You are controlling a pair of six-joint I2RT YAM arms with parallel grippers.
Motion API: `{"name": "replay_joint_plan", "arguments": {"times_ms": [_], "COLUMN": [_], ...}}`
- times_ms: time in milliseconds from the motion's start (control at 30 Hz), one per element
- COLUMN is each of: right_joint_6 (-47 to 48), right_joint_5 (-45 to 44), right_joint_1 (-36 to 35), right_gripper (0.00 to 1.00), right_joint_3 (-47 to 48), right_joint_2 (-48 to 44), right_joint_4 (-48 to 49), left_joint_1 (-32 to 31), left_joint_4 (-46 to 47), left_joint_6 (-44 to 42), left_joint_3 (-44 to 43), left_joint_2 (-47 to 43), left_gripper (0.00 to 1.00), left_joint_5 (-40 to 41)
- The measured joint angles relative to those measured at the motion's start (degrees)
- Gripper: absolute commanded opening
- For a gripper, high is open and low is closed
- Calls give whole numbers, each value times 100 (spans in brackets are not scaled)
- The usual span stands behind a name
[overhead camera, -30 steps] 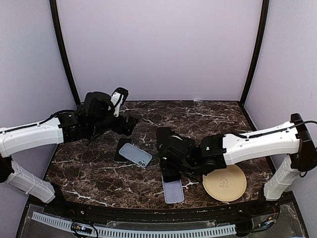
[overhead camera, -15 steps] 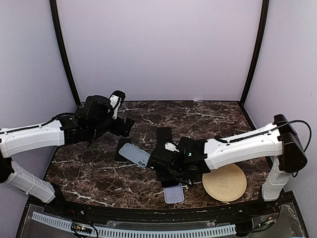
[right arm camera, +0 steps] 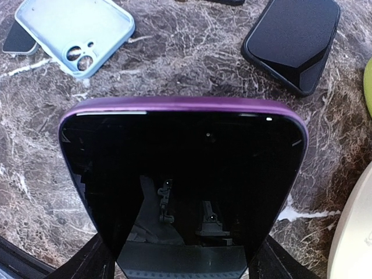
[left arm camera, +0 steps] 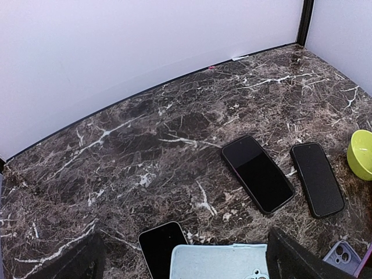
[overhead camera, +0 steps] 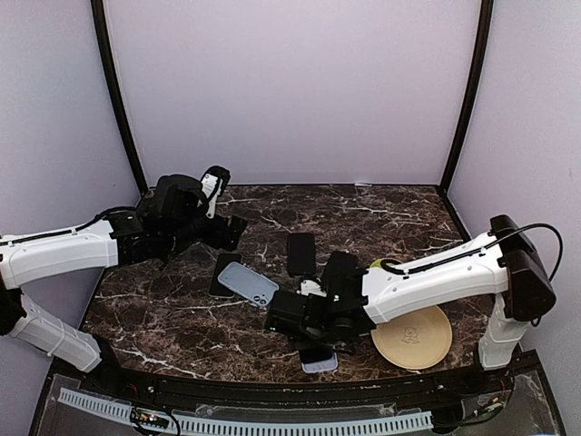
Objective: Put the phone into the phone case
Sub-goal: Install the phone into the phone case.
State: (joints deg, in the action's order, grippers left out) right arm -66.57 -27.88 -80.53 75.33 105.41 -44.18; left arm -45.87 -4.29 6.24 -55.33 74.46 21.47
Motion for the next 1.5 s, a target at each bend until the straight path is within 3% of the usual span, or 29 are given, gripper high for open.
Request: {"name": "replay_joint_plan", "arguments": {"times_ms": [700,1100,1233,1500], "right_joint_6": [-173,-262,-256,-254], "right_joint_5": [258,682,726,723], "right_joint_1": [-9,205,234,249], "right_gripper": [0,59,68,77], "right_joint_3": [-122,-369,-372,-365], "right_joint_2": [269,271,282,304], "right_joint_4": [-44,278,286,278], "left_joint_1": [0,0,0,0], "left_joint_4": [0,2,2,11], "left_joint_6": [0,-2,-2,-7], "left_joint_3": [0,0,0,2], "left_joint_2": [140,197,214,236], "left_gripper": [99,99,99,99], "left_joint_5": [2,4,4,4]}}
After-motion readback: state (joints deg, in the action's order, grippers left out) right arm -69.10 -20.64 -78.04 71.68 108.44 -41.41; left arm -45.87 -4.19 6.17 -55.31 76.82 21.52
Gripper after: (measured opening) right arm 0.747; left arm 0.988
